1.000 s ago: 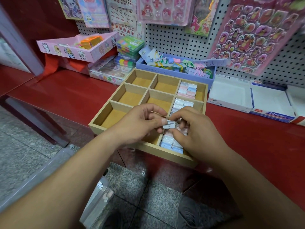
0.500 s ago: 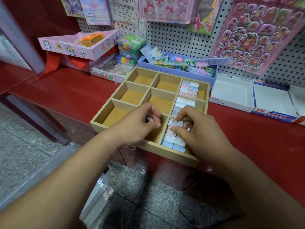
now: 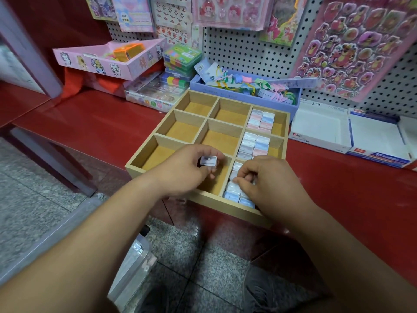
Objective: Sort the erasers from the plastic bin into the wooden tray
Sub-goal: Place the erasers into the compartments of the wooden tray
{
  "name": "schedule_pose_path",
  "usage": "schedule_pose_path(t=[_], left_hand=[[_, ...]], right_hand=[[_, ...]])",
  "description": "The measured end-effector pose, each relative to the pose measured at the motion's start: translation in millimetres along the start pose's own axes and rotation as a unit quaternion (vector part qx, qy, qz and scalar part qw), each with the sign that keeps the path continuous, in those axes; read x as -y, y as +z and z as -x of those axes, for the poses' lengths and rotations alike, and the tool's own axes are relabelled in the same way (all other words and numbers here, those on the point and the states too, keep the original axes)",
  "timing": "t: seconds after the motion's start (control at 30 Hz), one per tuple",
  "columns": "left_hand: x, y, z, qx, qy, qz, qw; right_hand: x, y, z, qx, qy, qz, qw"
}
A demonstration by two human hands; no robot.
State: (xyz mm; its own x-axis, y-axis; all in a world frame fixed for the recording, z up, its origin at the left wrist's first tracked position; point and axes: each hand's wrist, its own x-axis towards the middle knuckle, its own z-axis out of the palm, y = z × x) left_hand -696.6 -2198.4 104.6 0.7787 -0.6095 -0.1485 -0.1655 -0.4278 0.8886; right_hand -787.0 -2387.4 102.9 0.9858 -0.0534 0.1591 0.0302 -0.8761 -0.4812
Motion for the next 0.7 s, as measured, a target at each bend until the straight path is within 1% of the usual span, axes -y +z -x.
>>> schedule_pose_path(t=[0.1, 0.2, 0.4, 0.47, 0.53, 0.6, 0.7], left_hand=[[1.6, 2.8, -0.7, -0.003, 0.024, 0.030, 0.999], [5.5, 2.4, -2.5, -0.025, 0.037, 0.035, 0.998], [0.0, 2.8, -0.9, -0.063, 0.060, 0.019, 0.996], [-1.1, 3.4, 0.3, -0.064, 0.060, 0.020, 0.996], [-2.0, 4.2, 1.9, -0.056, 0.062, 0.017, 0.996], [-2.8, 4.9, 2.5, -0.045, 0.063, 0.021, 0.997], [-5.5, 7.9, 3.0, -0.027, 0.063, 0.050, 0.996]], right_hand=[[-0.4, -0.2, -0.9, 0.026, 0.012, 0.027, 0.999], [-2.3, 0.3, -2.3, 0.031, 0.011, 0.040, 0.999], [-3.6, -0.6, -2.1, 0.032, 0.015, 0.027, 0.999], [-3.2, -1.1, -1.9, 0.037, 0.021, 0.024, 0.999], [-2.4, -4.1, -1.8, 0.039, 0.030, 0.002, 0.999], [-1.6, -10.0, -0.1, 0.026, 0.035, -0.040, 0.998], [-1.6, -17.0, 4.6, 0.004, 0.003, -0.093, 0.996]])
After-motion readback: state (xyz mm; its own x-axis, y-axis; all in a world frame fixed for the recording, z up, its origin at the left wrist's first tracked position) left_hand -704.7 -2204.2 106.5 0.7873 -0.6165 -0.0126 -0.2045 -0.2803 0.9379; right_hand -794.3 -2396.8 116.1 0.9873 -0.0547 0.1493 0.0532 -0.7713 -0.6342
